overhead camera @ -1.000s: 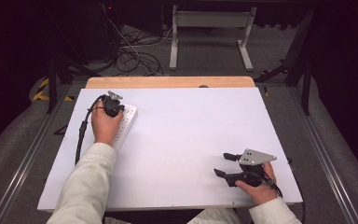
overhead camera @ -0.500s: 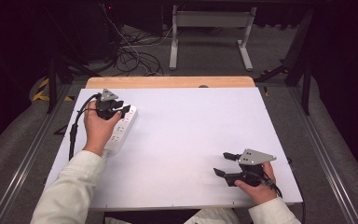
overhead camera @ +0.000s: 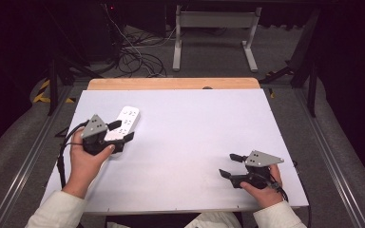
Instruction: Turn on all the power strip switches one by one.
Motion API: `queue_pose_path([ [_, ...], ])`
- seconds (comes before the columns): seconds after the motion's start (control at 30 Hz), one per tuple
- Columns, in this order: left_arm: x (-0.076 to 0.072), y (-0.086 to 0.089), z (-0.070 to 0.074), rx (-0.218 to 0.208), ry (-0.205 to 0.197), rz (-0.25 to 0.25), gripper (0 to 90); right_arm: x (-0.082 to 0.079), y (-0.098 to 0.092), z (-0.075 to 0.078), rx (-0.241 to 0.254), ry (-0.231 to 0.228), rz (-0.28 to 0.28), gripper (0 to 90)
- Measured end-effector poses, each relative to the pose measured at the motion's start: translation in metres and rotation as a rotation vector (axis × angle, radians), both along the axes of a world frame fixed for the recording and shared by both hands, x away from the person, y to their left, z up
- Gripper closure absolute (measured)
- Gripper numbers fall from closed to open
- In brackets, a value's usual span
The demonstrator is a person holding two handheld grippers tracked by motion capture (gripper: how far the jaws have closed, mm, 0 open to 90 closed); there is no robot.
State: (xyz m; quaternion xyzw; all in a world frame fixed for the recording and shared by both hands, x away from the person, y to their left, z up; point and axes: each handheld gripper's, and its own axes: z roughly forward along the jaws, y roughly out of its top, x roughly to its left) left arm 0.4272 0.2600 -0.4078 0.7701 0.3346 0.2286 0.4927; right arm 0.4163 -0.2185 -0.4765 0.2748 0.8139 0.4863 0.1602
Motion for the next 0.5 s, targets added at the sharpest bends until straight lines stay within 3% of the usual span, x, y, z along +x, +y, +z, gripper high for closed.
queue_pose_path([
  [0.2, -0.025, 0.004, -0.027, -0.052, 0.018, -0.07, 29.0, 0.0, 0.0, 0.0, -0.001, -0.002, 0.0, 29.5],
  [0.3, -0.039, 0.006, -0.039, -0.038, 0.004, -0.089, 25.5, -0.001, -0.001, 0.001, 0.003, -0.003, -0.002, 29.5],
  [0.4, -0.051, 0.01, -0.052, -0.01, -0.042, -0.11, 24.6, 0.0, -0.002, 0.001, 0.004, -0.003, 0.002, 29.5],
  [0.5, -0.056, 0.016, -0.063, -0.01, -0.032, -0.099, 24.2, 0.001, -0.003, -0.001, 0.002, 0.004, 0.004, 29.5],
])
